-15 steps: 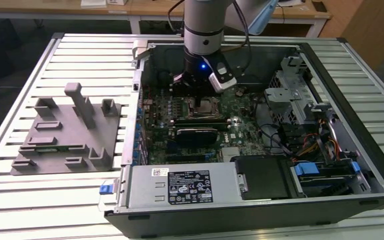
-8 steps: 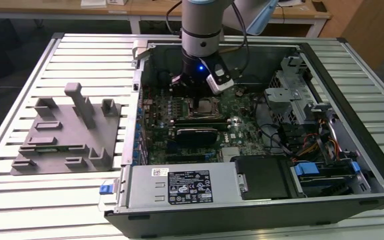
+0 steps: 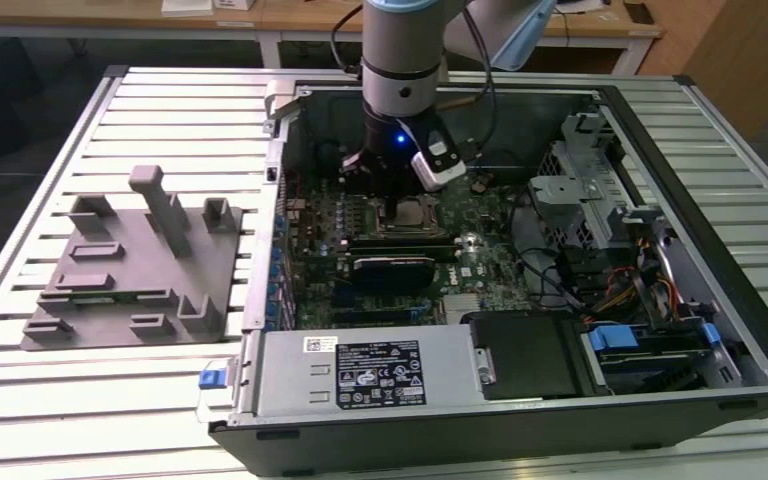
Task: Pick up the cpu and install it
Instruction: 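Close the cpu cover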
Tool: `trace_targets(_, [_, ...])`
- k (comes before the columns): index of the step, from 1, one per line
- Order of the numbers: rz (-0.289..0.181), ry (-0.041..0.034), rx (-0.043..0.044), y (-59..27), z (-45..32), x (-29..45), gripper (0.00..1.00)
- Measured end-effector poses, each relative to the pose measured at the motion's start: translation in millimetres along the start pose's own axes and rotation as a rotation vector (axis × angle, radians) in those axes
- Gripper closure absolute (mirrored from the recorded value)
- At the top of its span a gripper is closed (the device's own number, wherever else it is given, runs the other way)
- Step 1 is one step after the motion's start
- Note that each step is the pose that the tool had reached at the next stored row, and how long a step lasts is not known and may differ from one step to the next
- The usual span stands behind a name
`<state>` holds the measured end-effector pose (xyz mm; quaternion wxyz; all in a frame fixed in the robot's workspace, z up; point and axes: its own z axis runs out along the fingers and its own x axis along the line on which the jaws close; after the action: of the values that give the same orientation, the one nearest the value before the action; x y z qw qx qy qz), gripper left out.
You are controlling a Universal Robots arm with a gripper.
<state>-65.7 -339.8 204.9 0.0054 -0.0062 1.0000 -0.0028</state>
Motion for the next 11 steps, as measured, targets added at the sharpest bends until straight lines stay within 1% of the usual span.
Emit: trace_targets(11, [0.000,0.0000,-0.0016,0.1,4.1,4.8,0.89])
